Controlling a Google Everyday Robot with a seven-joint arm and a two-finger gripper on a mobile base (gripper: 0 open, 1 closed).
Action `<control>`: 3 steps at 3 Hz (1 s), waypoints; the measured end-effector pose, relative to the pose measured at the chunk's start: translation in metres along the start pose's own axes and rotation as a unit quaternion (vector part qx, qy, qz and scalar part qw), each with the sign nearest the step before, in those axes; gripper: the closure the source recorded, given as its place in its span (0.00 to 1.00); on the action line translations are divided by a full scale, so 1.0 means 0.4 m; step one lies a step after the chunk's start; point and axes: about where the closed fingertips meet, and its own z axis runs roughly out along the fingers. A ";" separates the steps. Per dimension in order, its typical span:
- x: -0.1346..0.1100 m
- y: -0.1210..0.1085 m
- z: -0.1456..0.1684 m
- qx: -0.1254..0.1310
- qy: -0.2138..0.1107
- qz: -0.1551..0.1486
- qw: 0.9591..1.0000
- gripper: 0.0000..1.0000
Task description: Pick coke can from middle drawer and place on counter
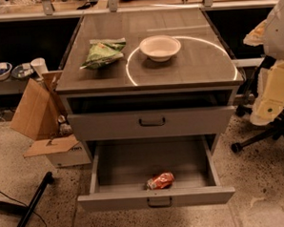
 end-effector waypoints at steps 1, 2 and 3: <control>-0.004 0.001 0.001 0.003 0.000 -0.005 1.000 0.00; -0.045 0.020 0.015 0.033 0.000 -0.054 0.998 0.00; -0.116 0.065 0.066 0.063 0.001 -0.143 0.988 0.00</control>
Offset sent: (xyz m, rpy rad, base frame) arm -0.0036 0.0457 -0.0133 -0.1056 -0.1620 0.2018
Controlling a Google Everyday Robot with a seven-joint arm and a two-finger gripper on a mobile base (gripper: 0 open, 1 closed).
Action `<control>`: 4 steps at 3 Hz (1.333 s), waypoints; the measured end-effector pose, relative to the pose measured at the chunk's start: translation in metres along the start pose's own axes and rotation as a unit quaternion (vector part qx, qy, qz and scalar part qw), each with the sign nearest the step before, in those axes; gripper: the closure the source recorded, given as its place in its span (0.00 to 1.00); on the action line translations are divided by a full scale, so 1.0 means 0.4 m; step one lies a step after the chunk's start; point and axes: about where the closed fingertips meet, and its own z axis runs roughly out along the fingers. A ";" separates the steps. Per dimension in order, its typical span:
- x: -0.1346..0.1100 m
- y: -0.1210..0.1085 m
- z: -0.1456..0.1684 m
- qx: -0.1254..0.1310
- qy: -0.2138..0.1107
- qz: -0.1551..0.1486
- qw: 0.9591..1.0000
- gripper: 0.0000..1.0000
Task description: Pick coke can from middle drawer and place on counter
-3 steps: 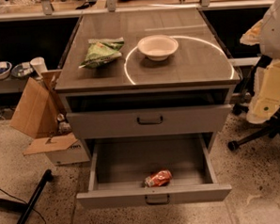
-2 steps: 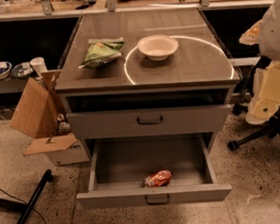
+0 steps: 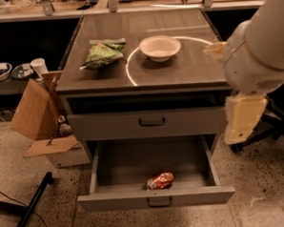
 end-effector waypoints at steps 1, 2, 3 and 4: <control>-0.122 0.061 0.172 0.001 -0.007 -0.142 0.990 0.00; -0.179 0.095 0.318 -0.029 -0.014 -0.198 0.980 0.00; -0.220 0.105 0.473 -0.069 -0.022 -0.224 0.972 0.00; -0.248 0.128 0.617 -0.101 -0.025 -0.257 0.961 0.00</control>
Offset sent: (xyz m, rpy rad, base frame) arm 0.0275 0.1188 -0.1902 -0.1820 0.0658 0.5122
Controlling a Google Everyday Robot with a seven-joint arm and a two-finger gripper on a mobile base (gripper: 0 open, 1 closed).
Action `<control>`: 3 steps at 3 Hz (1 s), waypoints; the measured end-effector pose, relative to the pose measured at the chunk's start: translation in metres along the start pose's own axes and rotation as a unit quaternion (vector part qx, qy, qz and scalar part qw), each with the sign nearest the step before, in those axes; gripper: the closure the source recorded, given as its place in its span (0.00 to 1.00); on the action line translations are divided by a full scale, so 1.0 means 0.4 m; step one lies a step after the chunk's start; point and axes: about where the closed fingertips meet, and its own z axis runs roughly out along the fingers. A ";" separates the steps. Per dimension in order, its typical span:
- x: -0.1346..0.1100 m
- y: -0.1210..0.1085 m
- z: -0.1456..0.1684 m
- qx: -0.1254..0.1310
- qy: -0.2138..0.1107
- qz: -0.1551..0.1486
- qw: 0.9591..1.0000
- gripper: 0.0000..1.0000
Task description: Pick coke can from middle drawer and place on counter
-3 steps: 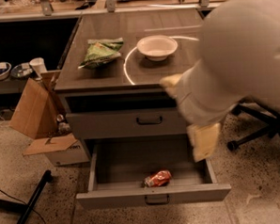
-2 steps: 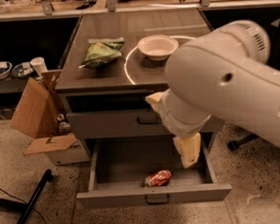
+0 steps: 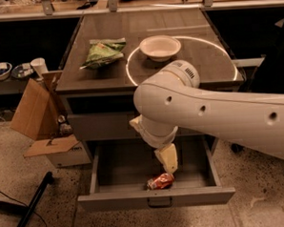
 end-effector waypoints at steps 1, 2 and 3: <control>-0.020 -0.003 0.101 -0.005 0.018 -0.029 0.999 0.00; -0.044 0.004 0.189 0.002 0.060 -0.063 0.996 0.00; -0.040 -0.004 0.248 0.013 0.101 -0.084 0.991 0.00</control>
Offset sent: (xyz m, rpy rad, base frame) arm 0.0104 0.0304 -0.1193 -0.2469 -0.1825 0.1325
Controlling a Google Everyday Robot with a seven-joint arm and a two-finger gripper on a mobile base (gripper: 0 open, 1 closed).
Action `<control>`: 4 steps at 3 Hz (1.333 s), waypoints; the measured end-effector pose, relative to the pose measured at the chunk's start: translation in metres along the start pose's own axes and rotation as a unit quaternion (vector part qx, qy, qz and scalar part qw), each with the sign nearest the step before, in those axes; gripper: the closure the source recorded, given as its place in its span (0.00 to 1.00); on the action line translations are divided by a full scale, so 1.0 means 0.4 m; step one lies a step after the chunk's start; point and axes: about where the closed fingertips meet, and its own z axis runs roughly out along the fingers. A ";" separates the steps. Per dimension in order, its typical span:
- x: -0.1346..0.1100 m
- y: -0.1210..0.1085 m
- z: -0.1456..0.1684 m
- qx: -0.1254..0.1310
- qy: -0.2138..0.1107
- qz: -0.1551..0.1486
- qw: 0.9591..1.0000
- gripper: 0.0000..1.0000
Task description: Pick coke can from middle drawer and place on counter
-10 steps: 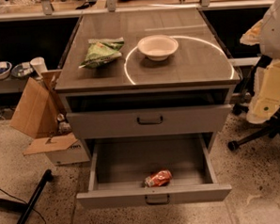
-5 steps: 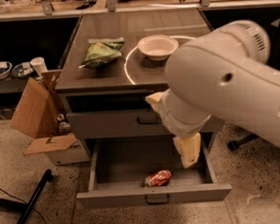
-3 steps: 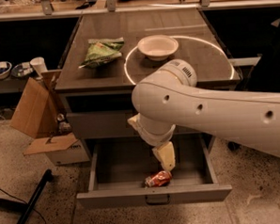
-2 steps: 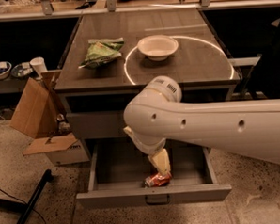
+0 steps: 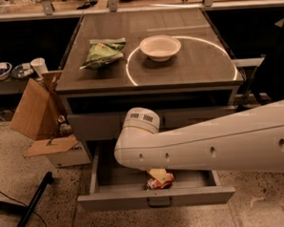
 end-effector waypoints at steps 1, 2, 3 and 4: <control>-0.005 0.046 0.021 -0.007 0.003 -0.006 1.000 0.00; -0.005 0.046 0.021 -0.007 0.003 -0.006 1.000 0.00; -0.002 0.030 0.050 -0.013 0.000 -0.016 1.000 0.00; 0.009 0.009 0.102 -0.020 -0.013 -0.032 0.999 0.00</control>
Offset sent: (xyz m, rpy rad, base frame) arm -0.0260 -0.0229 -0.0310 -0.0355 0.0168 0.0136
